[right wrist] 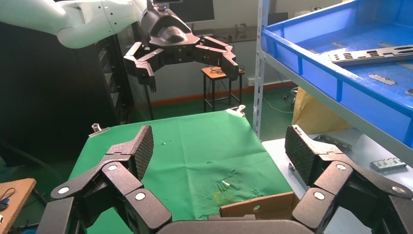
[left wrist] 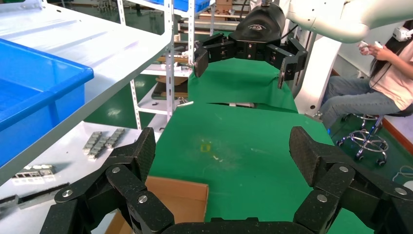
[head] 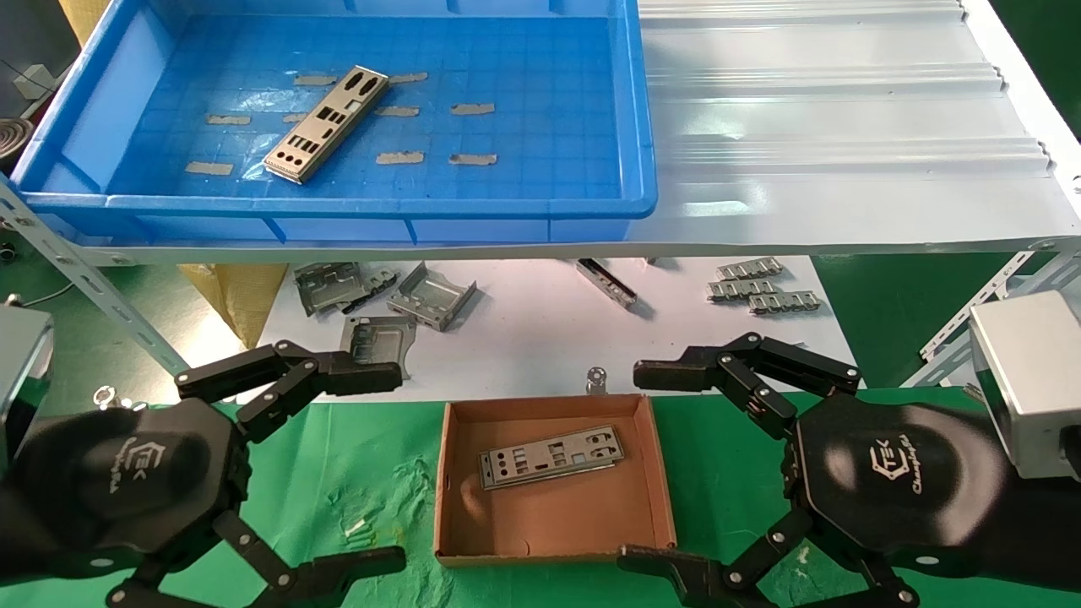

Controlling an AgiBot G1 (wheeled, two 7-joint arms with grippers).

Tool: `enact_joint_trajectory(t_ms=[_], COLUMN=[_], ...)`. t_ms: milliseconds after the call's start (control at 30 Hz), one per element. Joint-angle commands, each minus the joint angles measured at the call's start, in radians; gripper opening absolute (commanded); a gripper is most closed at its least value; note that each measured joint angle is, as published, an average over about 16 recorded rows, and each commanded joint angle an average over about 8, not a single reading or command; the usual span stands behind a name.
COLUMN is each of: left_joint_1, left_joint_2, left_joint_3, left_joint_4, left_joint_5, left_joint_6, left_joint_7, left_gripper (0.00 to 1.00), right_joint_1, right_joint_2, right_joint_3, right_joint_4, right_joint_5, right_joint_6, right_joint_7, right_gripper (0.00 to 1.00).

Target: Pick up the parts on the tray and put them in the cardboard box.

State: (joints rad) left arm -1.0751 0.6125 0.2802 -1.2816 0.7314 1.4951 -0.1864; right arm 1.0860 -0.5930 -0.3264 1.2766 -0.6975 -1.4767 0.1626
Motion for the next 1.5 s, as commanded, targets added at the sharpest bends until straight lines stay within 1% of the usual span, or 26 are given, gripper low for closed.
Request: enact_joint_trajectory(t_ms=[33,1500], left_joint_1=[0.000,0.000], left_joint_2=[0.000,0.000], left_joint_3=[0.000,0.000], left_joint_4=[0.000,0.000], left_joint_5=[0.000,0.000], left_joint_6=[0.000,0.000], left_joint_7=[0.000,0.000], left_gripper=[1.00,1.00], right_joint_1=[0.000,0.000], right_joint_2=[0.000,0.000], right_joint_3=[0.000,0.000], right_joint_4=[0.000,0.000], right_joint_5=[0.000,0.000], right_joint_6=[0.000,0.000], right_joint_7=[0.000,0.000], right_gripper=[1.00,1.00])
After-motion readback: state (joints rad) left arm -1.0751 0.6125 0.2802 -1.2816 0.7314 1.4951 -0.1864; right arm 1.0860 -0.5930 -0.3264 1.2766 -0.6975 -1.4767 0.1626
